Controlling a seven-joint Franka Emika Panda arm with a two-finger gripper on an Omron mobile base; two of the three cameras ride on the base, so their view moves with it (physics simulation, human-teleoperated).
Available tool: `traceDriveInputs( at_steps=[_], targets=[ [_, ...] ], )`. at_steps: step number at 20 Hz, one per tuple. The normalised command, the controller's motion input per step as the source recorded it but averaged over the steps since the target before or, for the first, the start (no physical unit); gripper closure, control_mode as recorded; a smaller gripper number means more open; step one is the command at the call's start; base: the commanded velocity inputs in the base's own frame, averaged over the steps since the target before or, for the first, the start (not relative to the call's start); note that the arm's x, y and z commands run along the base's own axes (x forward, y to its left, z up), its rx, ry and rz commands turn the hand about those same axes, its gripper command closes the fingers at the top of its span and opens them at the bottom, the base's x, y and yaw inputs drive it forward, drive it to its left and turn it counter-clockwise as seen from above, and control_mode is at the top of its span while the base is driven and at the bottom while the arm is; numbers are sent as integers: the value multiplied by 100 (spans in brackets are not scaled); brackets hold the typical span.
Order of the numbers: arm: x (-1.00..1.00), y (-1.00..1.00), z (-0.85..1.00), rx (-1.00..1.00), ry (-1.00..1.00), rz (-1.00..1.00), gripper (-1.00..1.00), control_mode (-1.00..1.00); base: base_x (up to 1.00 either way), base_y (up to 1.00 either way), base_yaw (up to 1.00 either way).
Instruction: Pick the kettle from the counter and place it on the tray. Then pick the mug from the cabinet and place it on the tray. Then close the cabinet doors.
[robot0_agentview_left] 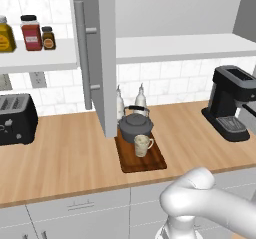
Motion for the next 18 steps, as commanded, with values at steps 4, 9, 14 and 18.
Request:
traceDriveInputs(
  at_steps=[4,9,14,18],
  targets=[
    [10,9,29,0,0,15,100,-100,0,0,0],
    [25,36,3,0,0,24,100,-100,0,0,0],
    [10,50,3,0,-1,21,100,-100,0,0,0],
    [1,53,4,0,-6,6,100,-100,0,0,0]
  ],
)
